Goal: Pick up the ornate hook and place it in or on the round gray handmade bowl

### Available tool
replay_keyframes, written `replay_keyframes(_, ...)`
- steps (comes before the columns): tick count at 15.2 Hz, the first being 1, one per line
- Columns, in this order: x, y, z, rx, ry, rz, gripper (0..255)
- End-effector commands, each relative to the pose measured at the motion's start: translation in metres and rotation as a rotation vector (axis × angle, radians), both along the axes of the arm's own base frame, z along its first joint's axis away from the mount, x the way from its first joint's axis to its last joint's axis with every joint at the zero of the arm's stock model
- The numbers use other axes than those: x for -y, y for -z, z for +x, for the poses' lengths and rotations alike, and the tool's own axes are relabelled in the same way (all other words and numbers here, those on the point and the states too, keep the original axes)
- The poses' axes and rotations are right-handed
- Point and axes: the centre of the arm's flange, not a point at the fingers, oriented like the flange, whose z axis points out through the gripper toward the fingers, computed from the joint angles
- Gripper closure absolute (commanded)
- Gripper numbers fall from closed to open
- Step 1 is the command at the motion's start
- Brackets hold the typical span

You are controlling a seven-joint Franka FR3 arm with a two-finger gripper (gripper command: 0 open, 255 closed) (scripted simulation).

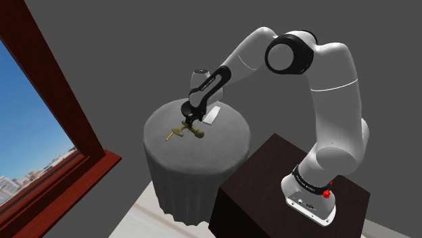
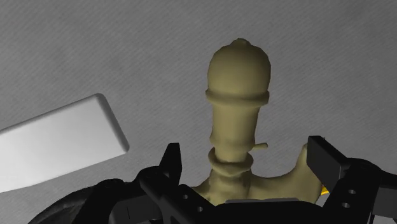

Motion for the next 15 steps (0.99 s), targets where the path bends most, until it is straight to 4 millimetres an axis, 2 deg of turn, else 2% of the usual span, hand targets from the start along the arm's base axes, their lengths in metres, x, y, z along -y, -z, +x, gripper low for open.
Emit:
replay_keyframes(1,0.001,0.014,0.004,0.000,0.000,0.000,0)
replay_keyframes(7,-0.002,0.048,0.004,0.000,0.000,0.000,0)
replay_keyframes(15,-0.002,0.048,0.004,0.000,0.000,0.000,0)
